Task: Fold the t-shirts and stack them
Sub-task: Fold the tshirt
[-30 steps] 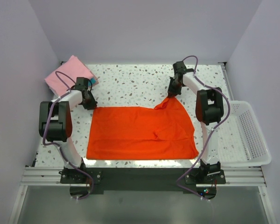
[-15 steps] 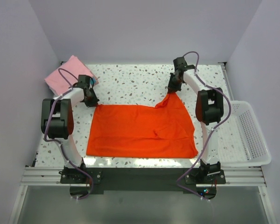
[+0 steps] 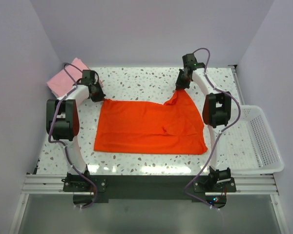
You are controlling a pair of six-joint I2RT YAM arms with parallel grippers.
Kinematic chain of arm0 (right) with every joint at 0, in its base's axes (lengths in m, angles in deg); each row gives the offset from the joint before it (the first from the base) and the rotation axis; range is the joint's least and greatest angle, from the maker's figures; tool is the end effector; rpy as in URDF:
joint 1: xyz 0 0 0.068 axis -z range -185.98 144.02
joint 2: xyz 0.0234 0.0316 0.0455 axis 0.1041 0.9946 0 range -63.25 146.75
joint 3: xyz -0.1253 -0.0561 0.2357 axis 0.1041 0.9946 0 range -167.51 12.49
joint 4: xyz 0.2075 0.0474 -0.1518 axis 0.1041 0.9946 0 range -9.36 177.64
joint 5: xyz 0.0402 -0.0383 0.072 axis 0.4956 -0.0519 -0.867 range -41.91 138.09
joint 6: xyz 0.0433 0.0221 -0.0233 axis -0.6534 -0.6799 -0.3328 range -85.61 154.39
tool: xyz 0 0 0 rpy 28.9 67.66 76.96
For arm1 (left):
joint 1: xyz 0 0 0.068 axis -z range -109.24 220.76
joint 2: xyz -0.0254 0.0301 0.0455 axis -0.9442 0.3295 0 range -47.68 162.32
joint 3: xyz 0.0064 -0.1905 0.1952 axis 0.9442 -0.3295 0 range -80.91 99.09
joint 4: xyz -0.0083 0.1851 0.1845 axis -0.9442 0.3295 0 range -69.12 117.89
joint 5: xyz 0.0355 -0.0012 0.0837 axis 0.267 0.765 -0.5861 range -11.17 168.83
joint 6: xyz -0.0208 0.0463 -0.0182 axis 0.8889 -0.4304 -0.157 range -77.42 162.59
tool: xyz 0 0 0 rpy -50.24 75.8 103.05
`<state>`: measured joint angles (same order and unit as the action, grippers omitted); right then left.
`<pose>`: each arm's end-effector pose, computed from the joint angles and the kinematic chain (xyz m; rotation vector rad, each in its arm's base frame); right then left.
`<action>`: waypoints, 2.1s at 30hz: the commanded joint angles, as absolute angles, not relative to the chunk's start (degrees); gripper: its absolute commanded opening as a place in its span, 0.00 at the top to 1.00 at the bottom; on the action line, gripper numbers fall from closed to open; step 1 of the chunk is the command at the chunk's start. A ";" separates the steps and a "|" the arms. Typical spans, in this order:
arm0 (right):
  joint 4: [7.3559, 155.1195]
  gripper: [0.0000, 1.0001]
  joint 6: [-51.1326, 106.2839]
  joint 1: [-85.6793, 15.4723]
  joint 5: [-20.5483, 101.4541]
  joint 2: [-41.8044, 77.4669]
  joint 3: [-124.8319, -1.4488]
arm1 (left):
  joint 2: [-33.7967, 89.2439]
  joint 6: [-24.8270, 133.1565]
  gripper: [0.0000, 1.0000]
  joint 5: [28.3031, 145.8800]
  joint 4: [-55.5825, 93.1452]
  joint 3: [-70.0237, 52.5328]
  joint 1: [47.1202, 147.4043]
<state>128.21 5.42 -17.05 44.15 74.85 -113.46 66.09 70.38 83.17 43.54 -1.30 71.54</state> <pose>0.5136 0.1029 0.2023 0.3876 2.6203 0.3309 0.4227 -0.0084 0.1756 -0.5751 2.5193 -0.2850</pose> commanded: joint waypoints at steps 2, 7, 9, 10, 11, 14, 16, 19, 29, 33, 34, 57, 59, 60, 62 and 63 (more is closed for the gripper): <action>129.25 1.00 3.37 -16.70 44.23 70.19 -113.74 | 66.14 67.11 1.00 86.21 39.61 2.32 71.55; 127.49 1.00 0.82 -16.70 42.91 62.28 -105.39 | 64.56 63.60 1.00 86.21 39.34 0.83 71.38; 126.79 1.00 0.21 -16.87 42.82 58.07 -100.20 | 64.03 62.98 1.00 86.30 39.34 0.21 71.38; 126.61 1.00 -0.06 -16.88 42.73 56.73 -98.53 | 63.77 62.37 1.00 86.30 39.17 -0.40 71.38; 126.61 1.00 -0.50 -17.14 42.91 55.42 -95.47 | 63.33 62.01 1.00 86.30 38.91 -0.84 71.38; 126.61 1.00 -1.38 -17.93 43.26 49.97 -89.48 | 61.75 60.96 1.00 85.51 38.73 -2.25 71.38; 126.35 1.00 -1.99 -18.19 43.70 45.85 -86.31 | 60.78 60.60 1.00 84.29 38.55 -3.39 71.38; 126.34 1.00 -3.05 -19.24 44.58 41.10 -78.85 | 59.20 60.43 1.00 83.23 38.99 -4.97 71.38; 128.02 1.00 -7.79 -24.17 47.92 28.08 -64.42 | 53.57 60.60 1.00 80.76 39.34 -11.30 71.38; 128.36 1.00 -9.38 -25.31 48.97 24.47 -60.38 | 51.37 60.60 1.00 81.29 38.99 -13.23 71.38; 128.45 1.00 -9.81 -25.57 49.15 23.86 -59.15 | 50.24 60.52 1.00 81.55 38.56 -13.76 71.38; 130.30 1.00 -11.58 -26.54 49.85 11.64 -46.66 | 39.95 60.43 1.00 79.97 45.67 -22.20 71.47; 130.47 1.00 -11.58 -26.54 49.76 10.85 -45.87 | 38.98 60.51 1.00 79.97 46.46 -22.73 71.47; 130.56 1.00 -11.58 -26.54 49.76 10.67 -45.52 | 38.72 60.51 1.00 79.97 46.90 -22.82 71.47; 130.74 1.00 -11.49 -26.63 49.76 10.32 -45.34 | 38.19 61.04 1.00 79.88 48.21 -23.26 71.47; 130.91 1.00 -11.40 -26.63 49.76 9.88 -45.16 | 37.93 61.39 1.00 79.88 49.00 -23.52 71.47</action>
